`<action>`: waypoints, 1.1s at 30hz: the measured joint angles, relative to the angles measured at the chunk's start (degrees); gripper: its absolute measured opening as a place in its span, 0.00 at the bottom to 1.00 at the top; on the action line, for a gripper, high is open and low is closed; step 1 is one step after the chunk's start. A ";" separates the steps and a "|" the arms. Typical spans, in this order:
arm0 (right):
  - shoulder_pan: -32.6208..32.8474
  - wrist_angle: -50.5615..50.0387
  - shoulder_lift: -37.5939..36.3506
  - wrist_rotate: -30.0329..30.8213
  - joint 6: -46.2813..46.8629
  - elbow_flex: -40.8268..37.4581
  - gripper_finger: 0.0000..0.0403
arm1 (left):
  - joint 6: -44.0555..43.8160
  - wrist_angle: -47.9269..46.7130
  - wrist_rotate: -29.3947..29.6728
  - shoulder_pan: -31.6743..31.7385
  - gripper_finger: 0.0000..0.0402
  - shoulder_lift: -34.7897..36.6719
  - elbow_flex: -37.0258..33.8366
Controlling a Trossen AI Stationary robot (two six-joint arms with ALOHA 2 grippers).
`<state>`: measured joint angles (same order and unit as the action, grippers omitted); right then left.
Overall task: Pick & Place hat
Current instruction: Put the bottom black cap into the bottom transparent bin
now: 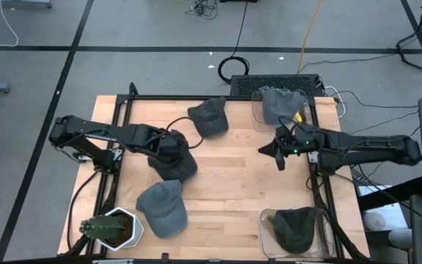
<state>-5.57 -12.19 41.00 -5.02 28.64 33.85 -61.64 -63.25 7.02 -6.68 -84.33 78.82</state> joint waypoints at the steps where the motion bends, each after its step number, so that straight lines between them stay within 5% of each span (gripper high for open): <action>1: 1.48 1.18 0.56 1.07 -0.06 0.14 0.00 | -1.55 1.03 -0.52 0.07 0.33 0.02 -0.71; 17: 15.50 -1.51 21.00 12.60 -9.49 28.87 0.00 | 3.44 1.35 -7.68 1.74 0.35 0.13 -8.41; 22: 14.65 9.02 24.18 11.13 -8.84 29.05 0.01 | 6.13 4.49 -9.24 4.17 0.49 0.08 -15.50; 28: 10.71 9.84 26.96 11.20 -3.76 28.89 0.06 | 7.84 9.49 -7.49 6.78 0.67 0.09 -20.86; 33: 10.17 11.07 28.68 10.96 -1.48 28.89 0.11 | 12.81 17.80 -6.94 7.35 0.70 0.09 -23.92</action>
<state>4.60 -1.13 69.68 5.93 27.16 62.74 -48.83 -45.45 0.08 0.67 -84.25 54.91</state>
